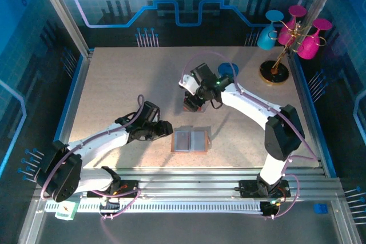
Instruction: Take the credit cards out of the card holder
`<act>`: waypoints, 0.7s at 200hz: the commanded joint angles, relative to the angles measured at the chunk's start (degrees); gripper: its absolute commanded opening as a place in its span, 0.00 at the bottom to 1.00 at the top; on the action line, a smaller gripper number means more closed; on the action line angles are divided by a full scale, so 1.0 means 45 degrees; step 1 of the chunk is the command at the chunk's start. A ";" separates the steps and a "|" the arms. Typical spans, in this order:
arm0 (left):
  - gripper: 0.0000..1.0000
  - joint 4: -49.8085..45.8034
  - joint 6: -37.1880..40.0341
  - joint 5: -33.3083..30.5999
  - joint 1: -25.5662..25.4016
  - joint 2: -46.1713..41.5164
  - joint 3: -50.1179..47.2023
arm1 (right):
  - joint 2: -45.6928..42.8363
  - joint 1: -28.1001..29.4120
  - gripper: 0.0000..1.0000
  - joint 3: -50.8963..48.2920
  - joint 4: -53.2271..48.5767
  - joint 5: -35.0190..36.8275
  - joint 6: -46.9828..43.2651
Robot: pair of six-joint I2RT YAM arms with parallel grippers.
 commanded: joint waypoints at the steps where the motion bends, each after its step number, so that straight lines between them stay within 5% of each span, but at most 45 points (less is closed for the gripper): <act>1: 0.43 0.0638 -0.0129 0.0545 0.0107 0.0341 -0.0166 | -0.0941 0.0425 0.77 -0.0990 0.0529 -0.1410 0.2725; 79: 0.22 0.1708 -0.0456 0.1138 0.0100 0.1282 -0.0659 | -0.2513 0.0957 0.58 -0.4105 0.1997 -0.3492 0.9756; 140: 0.15 0.1945 -0.0460 0.1274 0.0110 0.1617 -0.0881 | -0.2252 0.1453 0.23 -0.5551 0.4146 -0.5123 1.1730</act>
